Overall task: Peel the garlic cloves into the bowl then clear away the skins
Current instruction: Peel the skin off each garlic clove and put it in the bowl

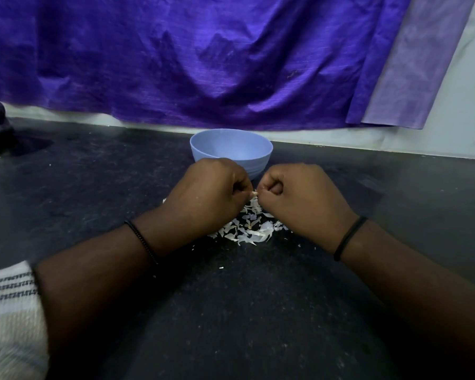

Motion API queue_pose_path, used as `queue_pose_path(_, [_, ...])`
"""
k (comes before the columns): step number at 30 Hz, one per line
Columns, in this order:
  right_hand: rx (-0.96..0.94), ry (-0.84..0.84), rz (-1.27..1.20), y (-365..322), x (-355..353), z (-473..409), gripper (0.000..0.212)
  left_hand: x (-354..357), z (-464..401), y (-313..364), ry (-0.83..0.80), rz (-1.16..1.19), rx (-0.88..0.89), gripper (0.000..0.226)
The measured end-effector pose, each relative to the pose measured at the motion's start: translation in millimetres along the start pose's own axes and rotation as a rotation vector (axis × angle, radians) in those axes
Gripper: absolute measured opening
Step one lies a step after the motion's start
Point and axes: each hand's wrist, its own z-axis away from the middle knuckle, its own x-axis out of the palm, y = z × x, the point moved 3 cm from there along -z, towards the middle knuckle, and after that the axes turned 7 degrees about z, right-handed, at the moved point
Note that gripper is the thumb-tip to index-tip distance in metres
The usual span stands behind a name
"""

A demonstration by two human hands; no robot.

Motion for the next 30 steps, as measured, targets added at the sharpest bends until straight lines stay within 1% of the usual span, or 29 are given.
queue_pose_path(4, [0.031, 0.015, -0.014, -2, 2, 1, 0.009, 2, 0, 2, 0.012, -0.020, 0.036, 0.005])
queue_pose_path(9, [0.059, 0.062, -0.144, -1, 4, 0, 0.012, 0, 0, 0, 0.057, 0.055, 0.026, 0.006])
queue_pose_path(14, [0.160, 0.032, -0.422, 3, 8, -1, 0.013, -1, 0, -2, 0.089, 0.167, -0.045, 0.005])
queue_pose_path(16, [0.205, 0.009, -0.535, 4, 10, -2, 0.010, -2, -1, -4, 0.102, 0.221, -0.074, 0.007])
queue_pose_path(19, [0.290, -0.082, -0.807, 6, 12, -5, 0.012, -4, -2, -11, 0.118, 0.392, -0.170, 0.003])
queue_pose_path(21, [0.337, -0.136, -0.927, 6, 13, -5, 0.012, -3, -2, -13, 0.118, 0.526, -0.231, 0.002])
queue_pose_path(26, [0.389, -0.146, -1.062, 7, 14, -3, 0.009, 3, 0, -14, 0.132, 0.778, -0.311, 0.003])
queue_pose_path(28, [0.392, -0.140, -1.053, 9, 13, -4, 0.009, 4, 0, -15, 0.145, 0.848, -0.336, 0.004])
queue_pose_path(30, [0.370, -0.146, -0.987, 11, 13, -4, 0.009, 4, 0, -15, 0.146, 0.889, -0.350, 0.007])
